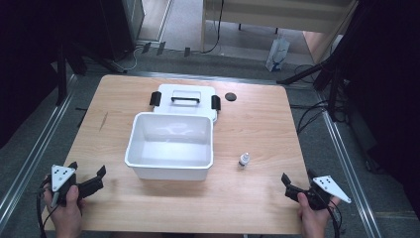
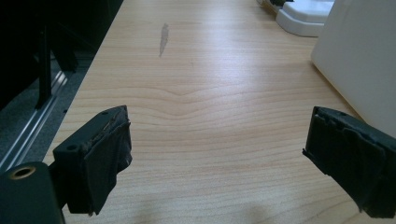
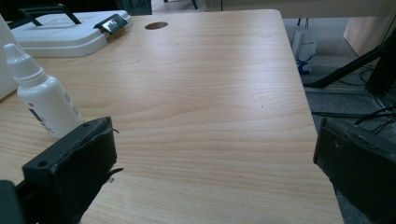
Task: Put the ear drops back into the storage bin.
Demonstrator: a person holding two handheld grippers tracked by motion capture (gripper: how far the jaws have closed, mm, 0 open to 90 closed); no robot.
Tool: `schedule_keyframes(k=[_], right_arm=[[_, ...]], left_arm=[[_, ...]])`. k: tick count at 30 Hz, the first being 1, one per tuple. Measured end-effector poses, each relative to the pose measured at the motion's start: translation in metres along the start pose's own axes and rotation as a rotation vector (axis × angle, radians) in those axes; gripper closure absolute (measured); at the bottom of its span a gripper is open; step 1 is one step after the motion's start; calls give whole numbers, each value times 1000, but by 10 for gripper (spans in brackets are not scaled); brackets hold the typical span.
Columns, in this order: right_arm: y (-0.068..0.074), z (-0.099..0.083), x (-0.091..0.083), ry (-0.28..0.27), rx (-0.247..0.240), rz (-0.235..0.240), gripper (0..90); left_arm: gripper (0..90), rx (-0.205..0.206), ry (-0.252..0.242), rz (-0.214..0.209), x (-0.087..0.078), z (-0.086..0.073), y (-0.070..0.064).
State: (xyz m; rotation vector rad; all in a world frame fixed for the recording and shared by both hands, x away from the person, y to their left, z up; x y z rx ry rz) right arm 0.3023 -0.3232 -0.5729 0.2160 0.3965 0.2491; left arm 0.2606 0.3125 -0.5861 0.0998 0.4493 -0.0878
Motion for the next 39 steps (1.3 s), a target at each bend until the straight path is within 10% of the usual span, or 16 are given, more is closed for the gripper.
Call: schedule_keyframes(k=[16,23,39], right_arm=[[-5,2,1,70,46,30,0],[5,4,2,240,-122,26,0],[26,18,11,457,-300,78,0]], left_arm=[[78,-6,-3,-3,1,0,0],[78,-14,-4,-11,1,0,1],[78,-18,1,-14,1,0,1]])
Point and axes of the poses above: each handheld gripper's, and its own axes: x roughly forward along the jaws, z roughly out of its top, y roughly to its left, the point moved 8 cm from there along x, roughly forward along the jaws, and after that the axes turned 9 degrees about x, right-handed, at the moved point
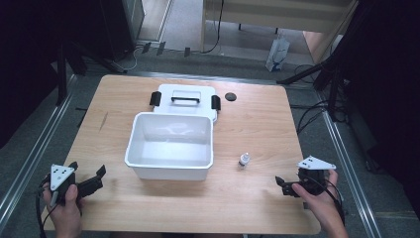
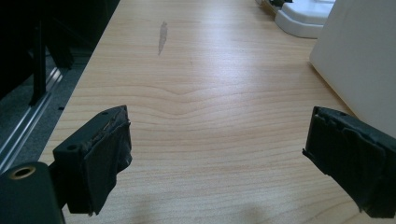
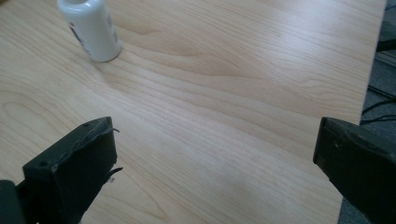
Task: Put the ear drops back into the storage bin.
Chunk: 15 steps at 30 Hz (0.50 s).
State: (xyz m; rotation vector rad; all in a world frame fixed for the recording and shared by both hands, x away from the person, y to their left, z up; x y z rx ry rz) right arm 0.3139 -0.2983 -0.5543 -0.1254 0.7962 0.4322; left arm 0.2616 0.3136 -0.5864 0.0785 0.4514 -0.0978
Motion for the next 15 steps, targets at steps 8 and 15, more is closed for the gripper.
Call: schedule_keyframes(k=[8,15], right_arm=[[17,9,9,138,-107,52,0],[25,12,16,282,-216,56,0]], left_arm=[[79,3,-2,1,1,0,0],[78,2,-2,1,1,0,0]])
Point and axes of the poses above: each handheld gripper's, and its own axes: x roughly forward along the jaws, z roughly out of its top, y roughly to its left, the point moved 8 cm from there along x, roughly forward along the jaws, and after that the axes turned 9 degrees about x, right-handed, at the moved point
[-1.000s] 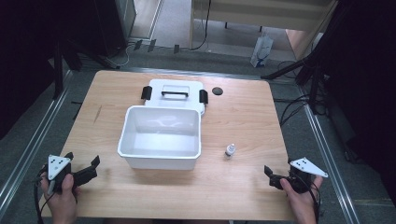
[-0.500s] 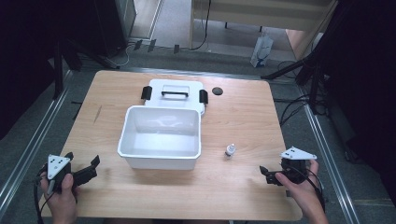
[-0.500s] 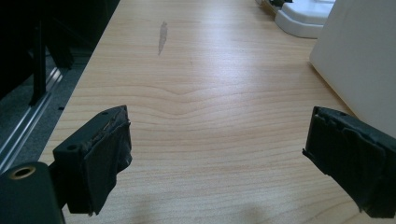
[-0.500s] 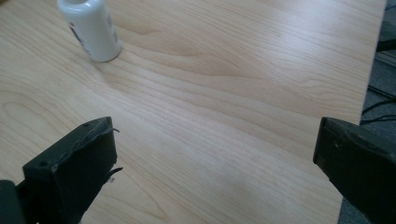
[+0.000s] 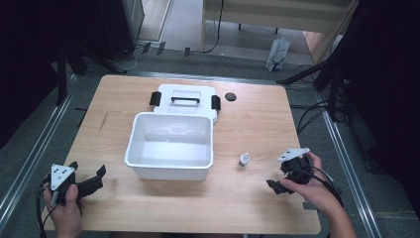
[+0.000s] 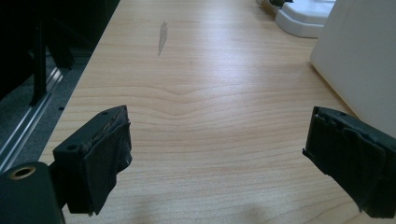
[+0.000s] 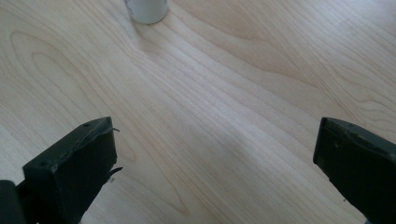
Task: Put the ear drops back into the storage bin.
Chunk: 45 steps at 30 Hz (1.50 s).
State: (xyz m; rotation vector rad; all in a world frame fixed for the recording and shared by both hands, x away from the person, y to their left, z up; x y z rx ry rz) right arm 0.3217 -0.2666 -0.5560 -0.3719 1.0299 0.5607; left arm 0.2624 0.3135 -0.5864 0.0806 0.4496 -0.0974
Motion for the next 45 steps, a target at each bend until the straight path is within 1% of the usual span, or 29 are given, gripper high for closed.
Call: schedule_keyframes(k=[2,3,4,6,7,9,10,11,14,15,16,17,19,23,26,27,29,30,32,37,39,40,45], right_arm=[[3,3,1,37,-20,9,0],[5,5,2,82,-43,18,6],[5,5,2,82,-43,18,6],[8,7,2,131,-66,24,40],[8,8,3,154,-81,21,53],[9,11,4,197,-111,0,67],[10,15,5,223,-135,-12,68],[10,15,5,223,-135,-12,68],[12,25,4,237,-145,-10,80],[13,29,4,257,-163,-25,96],[13,29,4,257,-163,-25,96],[14,31,4,269,-163,-27,106],[17,36,4,280,-174,-22,129],[23,46,5,287,-184,-15,150],[27,53,5,289,-194,-7,208],[27,53,5,289,-194,-7,208],[31,63,5,286,-207,5,283],[31,63,5,286,-207,5,283],[32,68,5,286,-212,4,334],[39,78,8,304,-219,45,425],[45,84,10,300,-214,74,458],[45,84,10,300,-214,74,458],[50,92,14,304,-213,91,531]], left_arm=[[78,0,0,0,0,0,0],[78,1,3,0,0,0,0],[78,1,3,0,0,0,0],[78,1,3,1,0,0,0],[79,1,4,1,0,0,0],[79,1,4,0,0,0,0],[78,1,4,1,0,0,0],[78,1,4,1,0,0,0],[78,1,4,1,0,0,0],[78,3,5,0,0,0,0],[78,3,5,0,0,0,0],[78,3,5,0,0,0,0],[78,3,5,0,0,0,0],[78,3,5,-1,0,0,-1],[79,2,6,-2,0,0,-1],[78,2,6,-2,0,0,-1],[79,1,8,-3,0,0,-1],[78,1,8,-3,0,0,-1],[78,1,6,-3,1,0,-1],[79,1,7,-4,1,0,-1],[79,1,7,-4,1,0,-1],[78,1,7,-4,1,0,-1],[78,-2,8,-6,1,0,0]])
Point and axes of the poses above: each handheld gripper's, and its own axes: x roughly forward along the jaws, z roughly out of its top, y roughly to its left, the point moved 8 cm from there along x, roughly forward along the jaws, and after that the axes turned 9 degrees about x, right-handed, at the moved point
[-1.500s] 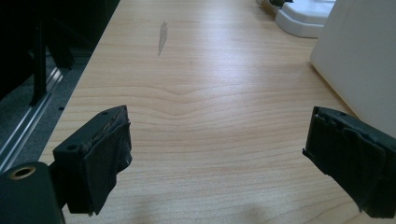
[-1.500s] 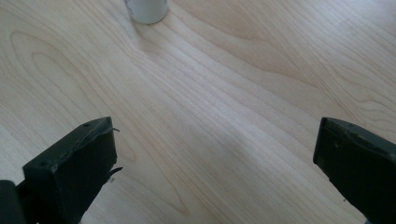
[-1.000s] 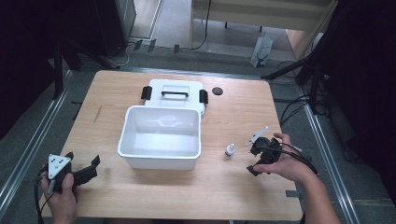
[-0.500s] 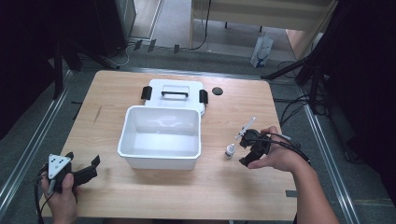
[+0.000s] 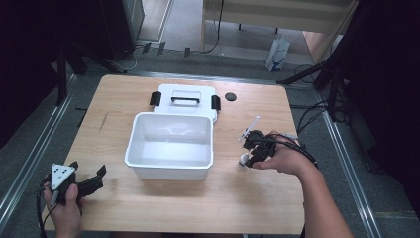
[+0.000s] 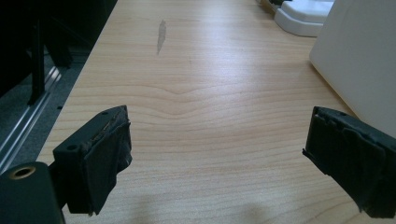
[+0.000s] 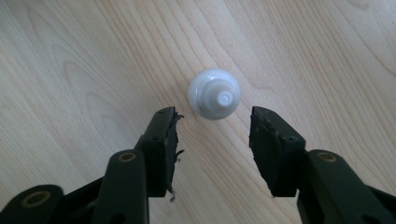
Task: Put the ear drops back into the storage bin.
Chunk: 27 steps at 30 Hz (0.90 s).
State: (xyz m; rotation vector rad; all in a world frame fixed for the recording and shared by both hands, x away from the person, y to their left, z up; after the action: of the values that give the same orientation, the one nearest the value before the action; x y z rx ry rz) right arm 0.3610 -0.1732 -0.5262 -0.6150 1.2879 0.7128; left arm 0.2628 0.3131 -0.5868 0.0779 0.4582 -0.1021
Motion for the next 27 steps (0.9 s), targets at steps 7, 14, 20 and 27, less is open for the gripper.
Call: schedule_keyframes(k=[7,14,20,27], right_arm=[[4,10,4,11,7,21,623],[4,14,8,28,19,8,708],[5,16,7,6,-31,4,720],[10,18,-5,-4,-88,36,721]], left_arm=[[78,-1,0,-1,0,0,0],[79,-5,-2,-1,0,0,0],[79,-5,-1,-1,0,0,0],[78,-3,-1,-1,0,0,0]])
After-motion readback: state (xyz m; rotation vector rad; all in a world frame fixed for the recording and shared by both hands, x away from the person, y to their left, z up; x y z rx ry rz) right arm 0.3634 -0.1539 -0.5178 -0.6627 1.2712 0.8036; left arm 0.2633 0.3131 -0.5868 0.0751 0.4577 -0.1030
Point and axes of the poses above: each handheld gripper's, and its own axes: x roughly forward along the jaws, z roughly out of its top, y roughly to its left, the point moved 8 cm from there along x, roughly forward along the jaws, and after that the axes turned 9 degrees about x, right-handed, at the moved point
